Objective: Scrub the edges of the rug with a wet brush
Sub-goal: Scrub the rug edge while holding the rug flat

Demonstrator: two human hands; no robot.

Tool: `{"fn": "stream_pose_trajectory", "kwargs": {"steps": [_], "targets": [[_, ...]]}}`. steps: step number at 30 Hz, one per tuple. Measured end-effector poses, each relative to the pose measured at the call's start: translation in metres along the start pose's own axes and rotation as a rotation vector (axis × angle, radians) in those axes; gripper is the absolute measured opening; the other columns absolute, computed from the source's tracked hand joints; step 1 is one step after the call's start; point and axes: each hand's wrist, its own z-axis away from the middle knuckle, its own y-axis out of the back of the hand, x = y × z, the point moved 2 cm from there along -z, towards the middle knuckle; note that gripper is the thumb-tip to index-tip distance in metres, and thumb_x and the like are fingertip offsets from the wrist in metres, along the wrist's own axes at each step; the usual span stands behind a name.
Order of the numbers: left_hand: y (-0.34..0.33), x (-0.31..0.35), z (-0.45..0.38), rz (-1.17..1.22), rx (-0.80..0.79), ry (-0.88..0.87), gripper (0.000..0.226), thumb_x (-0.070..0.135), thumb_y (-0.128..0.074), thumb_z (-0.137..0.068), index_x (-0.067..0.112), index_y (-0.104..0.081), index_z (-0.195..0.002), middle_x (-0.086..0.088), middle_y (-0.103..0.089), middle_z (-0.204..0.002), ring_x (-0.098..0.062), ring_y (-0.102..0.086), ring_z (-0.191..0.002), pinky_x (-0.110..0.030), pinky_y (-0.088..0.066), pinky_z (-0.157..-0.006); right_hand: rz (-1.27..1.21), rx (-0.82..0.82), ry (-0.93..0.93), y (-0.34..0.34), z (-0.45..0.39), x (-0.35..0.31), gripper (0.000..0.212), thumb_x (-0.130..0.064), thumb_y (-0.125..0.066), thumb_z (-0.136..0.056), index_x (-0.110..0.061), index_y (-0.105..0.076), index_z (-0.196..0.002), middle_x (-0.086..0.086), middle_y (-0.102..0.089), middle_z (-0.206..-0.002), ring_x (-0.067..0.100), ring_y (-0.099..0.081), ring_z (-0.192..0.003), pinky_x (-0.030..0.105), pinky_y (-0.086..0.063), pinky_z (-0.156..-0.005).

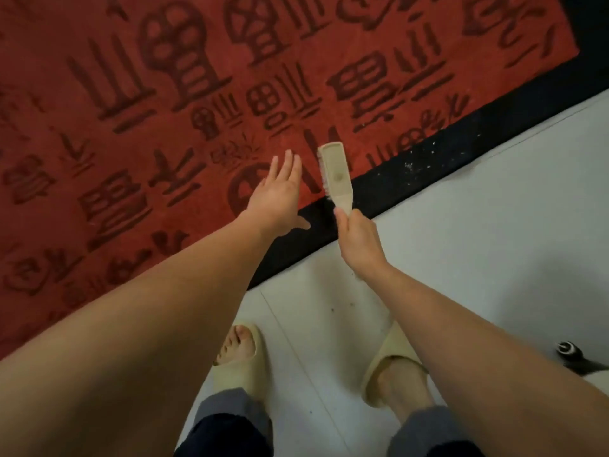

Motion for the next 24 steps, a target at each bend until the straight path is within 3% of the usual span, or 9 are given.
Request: {"fn": "stream_pose_trajectory", "kwargs": {"steps": [5, 8, 13, 15, 18, 20, 22, 24], "targets": [[-0.050, -0.004, -0.058, 0.031, -0.003, -0.035, 0.151, 0.028, -0.093, -0.059, 0.013, 0.028, -0.149, -0.006, 0.026, -0.160, -0.029, 0.020, -0.148, -0.049, -0.007, -0.123, 0.319, -0.047, 0.058, -0.056, -0.048, 0.036, 0.050, -0.045, -0.025, -0.104, -0.006, -0.056, -0.103, 0.013, -0.067, -0.100, 0.032, -0.062, -0.092, 0.036, -0.036, -0.067], [-0.066, -0.005, -0.072, -0.031, -0.069, -0.044, 0.150, 0.029, -0.092, -0.060, 0.024, 0.028, -0.150, -0.004, 0.029, -0.159, -0.031, 0.021, -0.147, -0.054, -0.007, -0.121, 0.398, 0.027, 0.021, -0.045, -0.052, 0.063, 0.052, -0.048, -0.022, -0.104, -0.010, -0.057, -0.103, 0.011, -0.068, -0.099, 0.031, -0.063, -0.092, 0.034, -0.034, -0.067], [-0.068, 0.008, -0.071, -0.090, -0.102, 0.022, 0.143, 0.041, -0.088, -0.066, 0.018, 0.023, -0.152, -0.003, 0.033, -0.158, -0.033, 0.020, -0.147, -0.054, -0.009, -0.119, 0.000, 0.420, -0.648, 0.019, -0.022, 0.143, 0.058, -0.040, -0.017, -0.105, -0.001, -0.055, -0.124, 0.020, -0.058, -0.127, 0.037, -0.052, -0.118, 0.041, -0.039, -0.094], [-0.058, 0.018, -0.079, -0.106, -0.097, -0.004, 0.142, 0.040, -0.088, -0.067, 0.016, 0.024, -0.152, -0.003, 0.032, -0.158, -0.032, 0.019, -0.148, -0.053, -0.007, -0.120, 0.023, 0.425, -0.558, 0.017, -0.023, 0.130, 0.057, -0.042, -0.019, -0.105, -0.001, -0.055, -0.120, 0.020, -0.060, -0.122, 0.038, -0.054, -0.114, 0.041, -0.040, -0.089], [-0.042, 0.034, -0.102, -0.119, -0.044, -0.041, 0.144, 0.038, -0.089, -0.065, 0.009, 0.022, -0.151, -0.006, 0.029, -0.159, -0.031, 0.019, -0.148, -0.050, -0.005, -0.122, -0.013, 0.222, -0.186, -0.009, -0.055, 0.063, 0.054, -0.046, -0.025, -0.103, -0.004, -0.058, -0.110, 0.018, -0.065, -0.109, 0.037, -0.059, -0.103, 0.038, -0.039, -0.076], [-0.036, 0.038, -0.116, -0.128, -0.048, -0.042, 0.145, 0.042, -0.089, -0.063, 0.005, 0.020, -0.151, -0.010, 0.026, -0.160, -0.031, 0.021, -0.148, -0.050, -0.004, -0.122, 0.010, 0.104, -0.075, -0.023, -0.077, 0.035, 0.054, -0.048, -0.026, -0.103, -0.005, -0.059, -0.108, 0.017, -0.066, -0.109, 0.037, -0.059, -0.102, 0.039, -0.041, -0.077], [-0.032, 0.043, -0.125, -0.136, -0.079, -0.015, 0.141, 0.041, -0.088, -0.065, 0.005, 0.017, -0.152, -0.011, 0.026, -0.160, -0.033, 0.019, -0.148, -0.050, -0.006, -0.122, 0.044, 0.106, -0.139, -0.014, -0.092, 0.046, 0.055, -0.049, -0.025, -0.103, -0.007, -0.059, -0.110, 0.016, -0.065, -0.112, 0.036, -0.059, -0.104, 0.037, -0.039, -0.075], [-0.030, 0.050, -0.127, -0.133, -0.140, 0.011, 0.137, 0.037, -0.087, -0.069, 0.007, 0.017, -0.153, -0.009, 0.027, -0.159, -0.034, 0.015, -0.148, -0.050, -0.010, -0.122, 0.026, 0.219, -0.335, 0.014, -0.089, 0.088, 0.053, -0.045, -0.022, -0.104, -0.007, -0.058, -0.116, 0.016, -0.062, -0.118, 0.035, -0.058, -0.108, 0.037, -0.039, -0.078]]}}
